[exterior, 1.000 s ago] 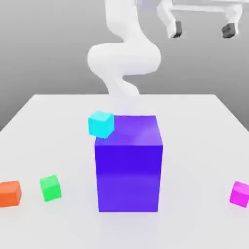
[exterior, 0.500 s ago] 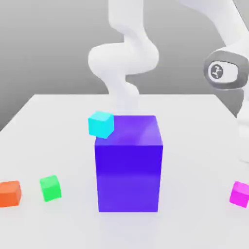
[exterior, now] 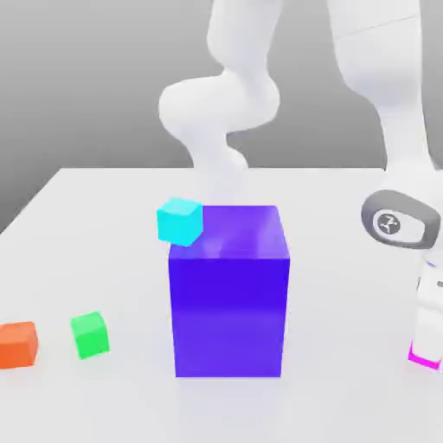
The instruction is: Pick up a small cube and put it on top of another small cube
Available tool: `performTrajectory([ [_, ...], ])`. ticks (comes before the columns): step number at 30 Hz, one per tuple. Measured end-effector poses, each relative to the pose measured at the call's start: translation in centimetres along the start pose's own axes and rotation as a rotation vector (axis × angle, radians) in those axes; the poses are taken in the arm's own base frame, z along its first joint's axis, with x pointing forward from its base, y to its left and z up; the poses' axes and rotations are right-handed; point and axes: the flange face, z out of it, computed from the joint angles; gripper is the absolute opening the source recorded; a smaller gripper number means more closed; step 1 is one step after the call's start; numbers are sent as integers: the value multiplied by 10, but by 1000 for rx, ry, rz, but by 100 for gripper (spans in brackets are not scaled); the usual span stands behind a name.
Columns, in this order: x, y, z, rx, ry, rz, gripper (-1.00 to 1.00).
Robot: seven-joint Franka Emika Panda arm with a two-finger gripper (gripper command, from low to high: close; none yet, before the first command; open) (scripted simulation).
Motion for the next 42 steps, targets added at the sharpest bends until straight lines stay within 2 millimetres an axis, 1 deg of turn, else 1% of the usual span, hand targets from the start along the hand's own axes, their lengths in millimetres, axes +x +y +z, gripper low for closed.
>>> performTrajectory([
  [4, 0, 1, -46, -1, 2, -2, -100],
  [7, 16, 27, -86, -36, 43, -61, -100],
  [9, 27, 52, -114, -66, 72, -99, -100],
  [11, 37, 83, -141, -97, 97, -124, -100],
  [14, 42, 119, -180, -142, 129, -180, -100],
  [16, 42, 142, -205, -170, 145, -220, -100],
  [20, 35, 198, -249, -221, 165, -274, -100],
  [23, 25, 242, -275, -253, 170, -306, -100],
  [25, 15, 271, -289, -270, 168, -326, -100],
  [29, -9, 329, -309, -292, 156, -363, -100],
  [33, -37, 384, -315, -298, 136, -402, -100],
  [37, -66, 434, -308, -287, 109, -446, -100],
  [39, -80, 456, -300, -275, 95, -471, -100],
  [42, -100, 486, -283, -251, 73, -513, -100],
])
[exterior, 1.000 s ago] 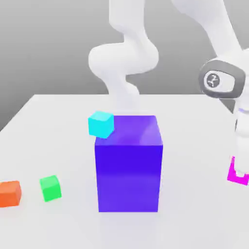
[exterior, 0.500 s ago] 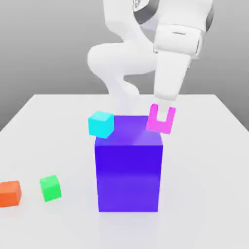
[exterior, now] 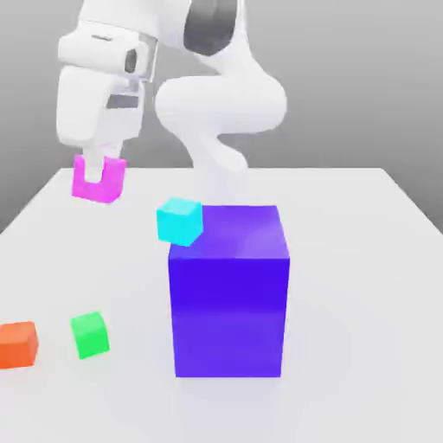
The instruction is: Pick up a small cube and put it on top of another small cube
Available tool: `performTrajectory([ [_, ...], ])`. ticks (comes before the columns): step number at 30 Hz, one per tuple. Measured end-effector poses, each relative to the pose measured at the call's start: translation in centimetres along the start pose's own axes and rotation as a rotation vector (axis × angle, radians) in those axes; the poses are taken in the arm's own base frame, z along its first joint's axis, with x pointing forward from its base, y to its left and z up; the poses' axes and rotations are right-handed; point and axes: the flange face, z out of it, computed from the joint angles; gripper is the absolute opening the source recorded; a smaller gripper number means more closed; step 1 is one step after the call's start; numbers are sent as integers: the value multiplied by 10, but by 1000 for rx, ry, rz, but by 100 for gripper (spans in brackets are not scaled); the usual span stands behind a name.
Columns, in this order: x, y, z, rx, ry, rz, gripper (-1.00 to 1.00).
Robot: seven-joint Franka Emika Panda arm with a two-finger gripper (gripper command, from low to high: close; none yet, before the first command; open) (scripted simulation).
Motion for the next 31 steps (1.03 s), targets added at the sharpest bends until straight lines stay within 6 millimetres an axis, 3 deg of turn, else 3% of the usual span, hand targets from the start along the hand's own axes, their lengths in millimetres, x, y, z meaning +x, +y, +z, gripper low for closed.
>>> performTrajectory([
  [5, -43, 7, 44, 64, -6, -86, -100],
  [10, -69, 2, 95, 138, 2, -192, -100],
  [19, -73, -28, 190, 259, 50, -397, -100],
  [22, -73, -28, 190, 261, 49, -398, -100],
  [23, -73, -28, 190, 262, 49, -398, 100],
  [31, -73, -28, 190, 262, 49, -398, 100],
])
